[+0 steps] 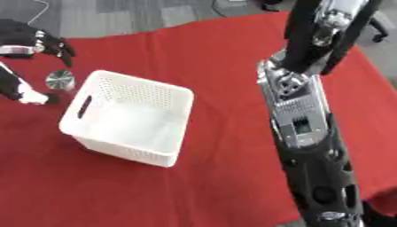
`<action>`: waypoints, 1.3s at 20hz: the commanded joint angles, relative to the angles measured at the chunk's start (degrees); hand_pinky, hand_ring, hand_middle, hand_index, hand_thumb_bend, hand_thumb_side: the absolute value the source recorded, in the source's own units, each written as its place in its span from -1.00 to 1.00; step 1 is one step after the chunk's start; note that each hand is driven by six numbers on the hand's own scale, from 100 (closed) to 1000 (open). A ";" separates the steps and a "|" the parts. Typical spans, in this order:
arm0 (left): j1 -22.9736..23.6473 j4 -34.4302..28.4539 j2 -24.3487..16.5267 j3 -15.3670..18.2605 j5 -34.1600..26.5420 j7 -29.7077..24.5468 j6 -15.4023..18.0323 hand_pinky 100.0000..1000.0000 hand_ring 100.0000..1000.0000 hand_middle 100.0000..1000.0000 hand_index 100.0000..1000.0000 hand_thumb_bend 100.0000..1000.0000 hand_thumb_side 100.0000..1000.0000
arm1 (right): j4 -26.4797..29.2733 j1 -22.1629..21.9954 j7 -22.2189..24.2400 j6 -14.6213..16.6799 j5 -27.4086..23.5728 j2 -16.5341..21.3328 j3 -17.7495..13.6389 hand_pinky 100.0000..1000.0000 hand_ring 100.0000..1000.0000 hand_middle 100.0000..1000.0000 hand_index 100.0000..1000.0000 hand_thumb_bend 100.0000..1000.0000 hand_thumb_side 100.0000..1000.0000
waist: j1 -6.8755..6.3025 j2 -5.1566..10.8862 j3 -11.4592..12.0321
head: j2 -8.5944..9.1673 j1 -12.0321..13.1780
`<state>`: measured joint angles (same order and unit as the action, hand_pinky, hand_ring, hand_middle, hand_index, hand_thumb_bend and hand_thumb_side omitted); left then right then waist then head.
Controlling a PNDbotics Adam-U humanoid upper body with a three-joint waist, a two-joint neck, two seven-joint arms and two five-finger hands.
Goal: Pick up objects on the table and place them in the box.
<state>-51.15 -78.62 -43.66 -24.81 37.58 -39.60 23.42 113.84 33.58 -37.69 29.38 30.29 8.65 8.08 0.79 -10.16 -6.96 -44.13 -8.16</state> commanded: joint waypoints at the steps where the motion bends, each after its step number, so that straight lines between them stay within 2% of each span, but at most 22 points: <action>1: -0.75 -0.07 -0.52 0.23 -1.48 -2.89 2.33 0.40 0.52 0.70 0.64 -0.48 0.03 | 0.76 1.12 -5.87 6.22 -0.13 -0.12 0.09 0.33 0.31 0.29 0.37 -1.00 1.00 | -0.20 0.71 -0.16 | 0.01 -0.05; 11: -0.72 0.18 -0.11 -0.30 -4.97 -6.01 0.58 0.35 0.50 0.73 0.67 -0.48 -0.04 | 0.76 1.30 -5.93 6.32 -0.03 -0.32 0.12 0.33 0.31 0.29 0.36 -1.00 1.00 | -0.23 0.61 -0.39 | 0.01 0.32; 17: -0.50 0.35 0.21 -0.65 -4.27 -6.60 1.21 0.35 0.56 0.72 0.65 -0.44 -0.06 | 0.76 1.37 -6.07 6.37 0.10 -0.41 0.12 0.33 0.31 0.29 0.36 -1.00 1.00 | -0.30 0.60 -0.48 | 0.01 0.54; 21: -0.40 0.77 0.32 -0.86 -2.91 -6.81 1.81 0.35 0.58 0.72 0.63 -0.46 -0.16 | 0.76 1.41 -6.13 6.38 0.14 -0.42 0.12 0.33 0.31 0.29 0.36 -1.00 1.00 | -0.27 0.57 -0.50 | 0.01 0.61; 26: -0.32 1.43 0.25 -0.87 -1.22 -8.29 1.76 0.34 0.60 0.77 0.63 -0.64 -0.29 | 0.76 1.37 -6.16 6.30 0.10 -0.33 0.10 0.33 0.31 0.29 0.36 -1.00 1.00 | -0.21 0.53 -0.42 | 0.01 0.66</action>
<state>-50.67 -76.90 -42.85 -25.92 35.61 -42.67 20.35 113.84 33.81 -37.60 29.47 30.29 8.18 8.12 0.65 -10.45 -7.34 -44.13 -7.85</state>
